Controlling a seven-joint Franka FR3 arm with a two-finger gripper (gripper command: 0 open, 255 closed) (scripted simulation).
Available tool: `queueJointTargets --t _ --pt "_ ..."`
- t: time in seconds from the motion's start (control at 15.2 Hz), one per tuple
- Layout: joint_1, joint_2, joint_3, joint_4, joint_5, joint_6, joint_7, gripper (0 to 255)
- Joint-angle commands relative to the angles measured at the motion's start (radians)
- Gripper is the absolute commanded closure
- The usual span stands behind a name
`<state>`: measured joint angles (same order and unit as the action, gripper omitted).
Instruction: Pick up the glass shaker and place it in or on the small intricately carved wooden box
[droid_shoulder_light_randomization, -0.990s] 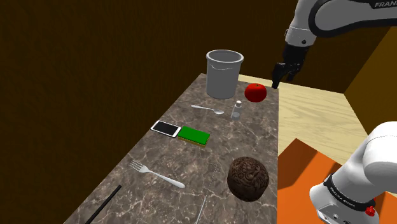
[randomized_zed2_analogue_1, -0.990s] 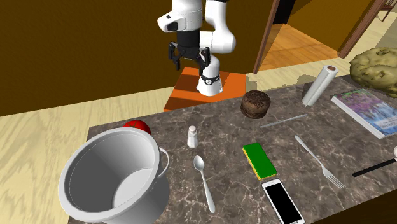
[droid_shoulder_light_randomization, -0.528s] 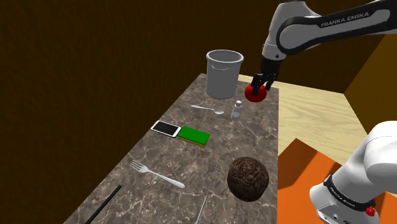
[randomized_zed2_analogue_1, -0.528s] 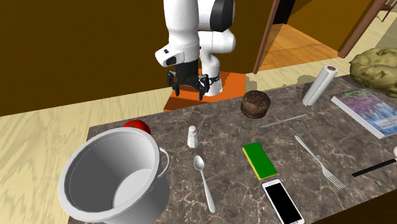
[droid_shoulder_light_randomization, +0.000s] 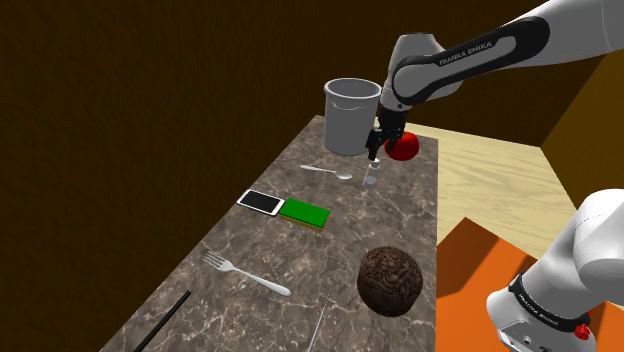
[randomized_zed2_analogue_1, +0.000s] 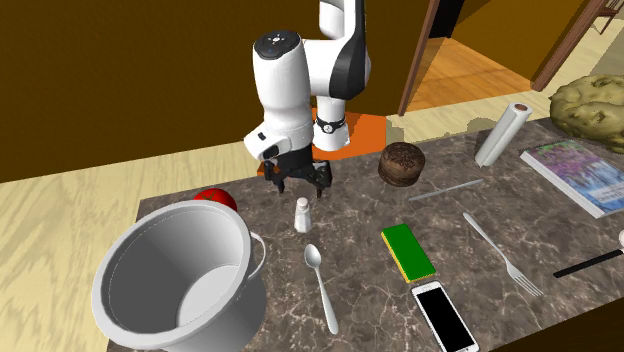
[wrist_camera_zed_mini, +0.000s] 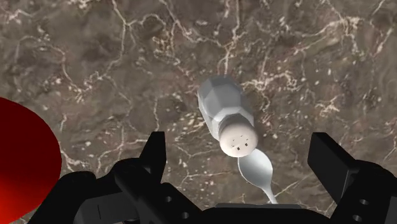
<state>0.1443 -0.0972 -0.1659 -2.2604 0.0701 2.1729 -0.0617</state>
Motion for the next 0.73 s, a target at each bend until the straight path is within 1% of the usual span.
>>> queueJointTargets --t 0.0,0.4,0.66 --pt "0.003 0.033 0.001 0.007 0.012 0.026 -0.009 0" --pt "0.006 0.075 0.003 -0.027 0.026 0.100 -0.018 0" --pt "0.006 0.075 0.003 -0.027 0.026 0.100 -0.018 0"
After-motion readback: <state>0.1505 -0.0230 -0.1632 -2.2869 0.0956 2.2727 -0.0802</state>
